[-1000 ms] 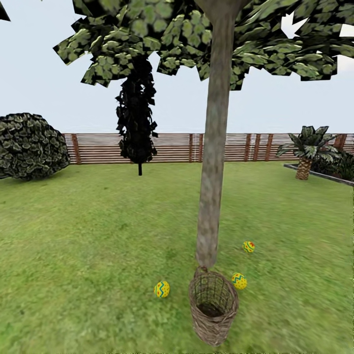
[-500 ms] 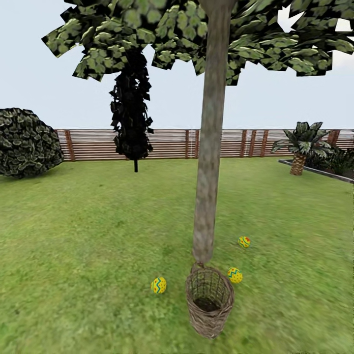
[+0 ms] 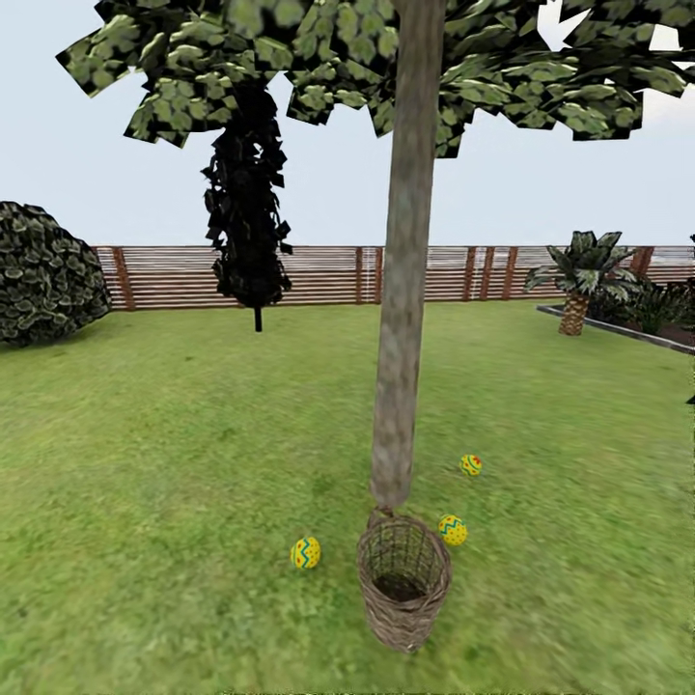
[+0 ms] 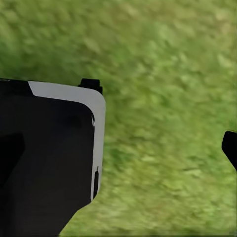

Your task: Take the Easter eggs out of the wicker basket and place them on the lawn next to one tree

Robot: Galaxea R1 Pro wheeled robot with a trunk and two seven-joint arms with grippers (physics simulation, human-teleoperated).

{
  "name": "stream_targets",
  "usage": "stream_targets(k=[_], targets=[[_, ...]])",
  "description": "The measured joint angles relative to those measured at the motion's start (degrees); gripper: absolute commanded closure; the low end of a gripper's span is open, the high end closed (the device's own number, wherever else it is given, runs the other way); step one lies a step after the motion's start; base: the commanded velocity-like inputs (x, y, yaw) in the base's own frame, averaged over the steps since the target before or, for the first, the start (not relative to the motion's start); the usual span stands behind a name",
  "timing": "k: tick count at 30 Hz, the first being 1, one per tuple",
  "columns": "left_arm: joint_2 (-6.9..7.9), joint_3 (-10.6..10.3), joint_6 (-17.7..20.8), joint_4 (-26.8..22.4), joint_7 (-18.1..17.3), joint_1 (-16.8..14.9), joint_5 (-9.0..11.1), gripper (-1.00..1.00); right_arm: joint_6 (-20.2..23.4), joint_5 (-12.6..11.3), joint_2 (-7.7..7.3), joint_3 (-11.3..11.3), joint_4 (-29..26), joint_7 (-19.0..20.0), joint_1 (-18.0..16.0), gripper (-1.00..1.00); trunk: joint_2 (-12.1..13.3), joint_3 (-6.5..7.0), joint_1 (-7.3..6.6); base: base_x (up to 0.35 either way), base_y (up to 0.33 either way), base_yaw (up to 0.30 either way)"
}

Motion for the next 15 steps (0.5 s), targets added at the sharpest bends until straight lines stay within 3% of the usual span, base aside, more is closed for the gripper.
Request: stream_targets(k=[7,15], targets=[[-0.89,0.00,-0.23,0.03,0.36,2.32,0.13,-1.00,-0.17,-0.02,0.07,0.00,0.00,-0.70,2.94,-1.00,0.00,-0.65,0.00,0.000,0.000,-0.082],[0.10,0.02,-2.89,0.07,0.37,7.12,0.21,-1.00,-0.19,0.02,0.98,0.01,0.00,-1.13,4.75,-1.00,0.00,-1.40,0.00,0.000,0.000,-0.085]])
